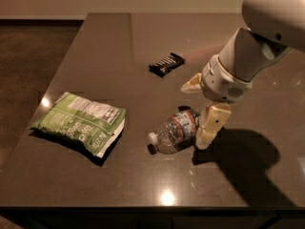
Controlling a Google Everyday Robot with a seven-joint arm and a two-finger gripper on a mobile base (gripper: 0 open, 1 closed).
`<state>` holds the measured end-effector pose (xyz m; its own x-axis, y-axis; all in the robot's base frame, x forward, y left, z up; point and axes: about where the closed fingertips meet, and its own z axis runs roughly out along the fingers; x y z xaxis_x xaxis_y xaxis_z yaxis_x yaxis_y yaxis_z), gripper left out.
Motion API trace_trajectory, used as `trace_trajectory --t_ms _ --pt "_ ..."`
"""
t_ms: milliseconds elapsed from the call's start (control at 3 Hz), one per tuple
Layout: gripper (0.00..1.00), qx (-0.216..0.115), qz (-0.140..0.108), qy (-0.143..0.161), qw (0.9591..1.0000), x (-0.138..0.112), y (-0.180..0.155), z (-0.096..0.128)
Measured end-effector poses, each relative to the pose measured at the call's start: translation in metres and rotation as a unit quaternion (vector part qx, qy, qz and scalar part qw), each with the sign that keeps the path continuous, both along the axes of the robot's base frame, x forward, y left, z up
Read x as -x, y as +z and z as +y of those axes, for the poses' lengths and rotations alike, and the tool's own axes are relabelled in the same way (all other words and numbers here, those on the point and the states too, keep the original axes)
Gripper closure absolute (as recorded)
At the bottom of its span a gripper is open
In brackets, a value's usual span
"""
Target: Move water bottle near rxbar chocolate
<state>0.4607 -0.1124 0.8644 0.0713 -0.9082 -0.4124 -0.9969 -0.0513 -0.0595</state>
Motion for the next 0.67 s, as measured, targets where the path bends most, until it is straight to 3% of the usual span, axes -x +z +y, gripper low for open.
trace_trajectory --t_ms 333,667 --pt "0.24 0.017 -0.005 0.008 0.9998 -0.0021 -0.0063 0.0016" --pt "0.47 0.039 -0.01 0.011 0.9991 -0.0068 -0.0063 0.0021"
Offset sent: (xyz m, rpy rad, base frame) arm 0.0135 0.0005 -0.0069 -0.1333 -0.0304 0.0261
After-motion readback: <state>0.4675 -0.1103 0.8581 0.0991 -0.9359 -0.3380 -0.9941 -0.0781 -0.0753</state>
